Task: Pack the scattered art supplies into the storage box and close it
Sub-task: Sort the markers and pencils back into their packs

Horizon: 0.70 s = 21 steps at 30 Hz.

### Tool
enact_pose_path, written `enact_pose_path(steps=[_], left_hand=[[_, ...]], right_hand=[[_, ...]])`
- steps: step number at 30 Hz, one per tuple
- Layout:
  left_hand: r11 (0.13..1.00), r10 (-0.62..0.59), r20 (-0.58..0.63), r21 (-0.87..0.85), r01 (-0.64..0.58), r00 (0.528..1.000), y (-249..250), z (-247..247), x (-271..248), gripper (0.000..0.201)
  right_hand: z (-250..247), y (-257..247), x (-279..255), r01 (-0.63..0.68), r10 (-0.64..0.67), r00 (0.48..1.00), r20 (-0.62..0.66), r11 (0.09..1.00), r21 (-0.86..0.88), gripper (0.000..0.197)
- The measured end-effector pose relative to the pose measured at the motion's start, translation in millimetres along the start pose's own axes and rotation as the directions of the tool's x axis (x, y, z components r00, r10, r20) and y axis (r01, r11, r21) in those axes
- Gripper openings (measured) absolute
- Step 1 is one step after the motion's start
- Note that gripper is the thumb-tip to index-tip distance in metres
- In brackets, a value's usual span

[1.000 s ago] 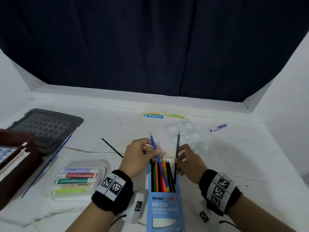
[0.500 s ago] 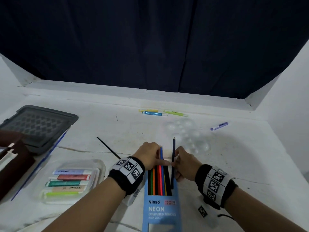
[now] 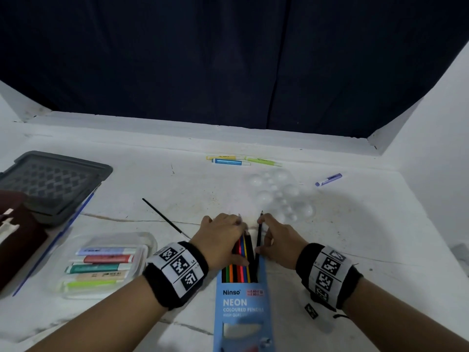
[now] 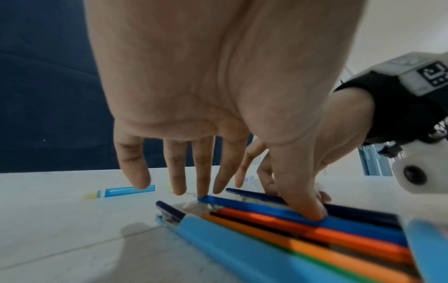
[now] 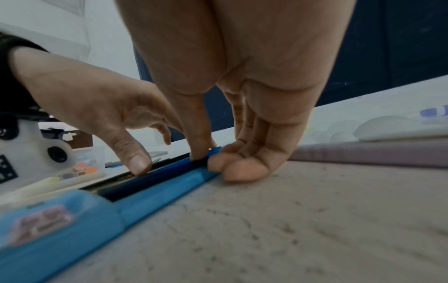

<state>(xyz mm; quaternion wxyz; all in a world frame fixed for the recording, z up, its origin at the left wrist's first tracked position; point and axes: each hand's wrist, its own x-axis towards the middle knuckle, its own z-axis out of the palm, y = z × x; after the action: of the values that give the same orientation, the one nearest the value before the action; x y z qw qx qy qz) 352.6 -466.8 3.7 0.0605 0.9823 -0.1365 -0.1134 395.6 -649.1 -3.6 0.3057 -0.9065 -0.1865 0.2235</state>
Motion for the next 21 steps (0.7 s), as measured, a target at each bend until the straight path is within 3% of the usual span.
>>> enact_pose_path(steps=[3,11,21], left_hand=[[0.998,-0.009,0.027,0.062,0.008,1.0,1.1,3.0,-2.8,0.073],[0.99,-0.042,0.042,0.135,0.036,0.998,6.8,-0.9,1.8,0.056],[0.986,-0.031,0.062,0.165,0.02,0.998,6.6,9.2,-5.3,0.069]], right_hand=[[3.4,-1.8,-1.2,0.022,-0.024,1.0,-0.018,0.994,-0.105,0.042],[5.7,-14.5,4.8,0.031,-0.04,0.999,-0.02,0.94,-0.34,0.05],[11.1,-14.9,-9.6,0.055,-0.089,0.993,-0.08,0.932,-0.358,0.041]])
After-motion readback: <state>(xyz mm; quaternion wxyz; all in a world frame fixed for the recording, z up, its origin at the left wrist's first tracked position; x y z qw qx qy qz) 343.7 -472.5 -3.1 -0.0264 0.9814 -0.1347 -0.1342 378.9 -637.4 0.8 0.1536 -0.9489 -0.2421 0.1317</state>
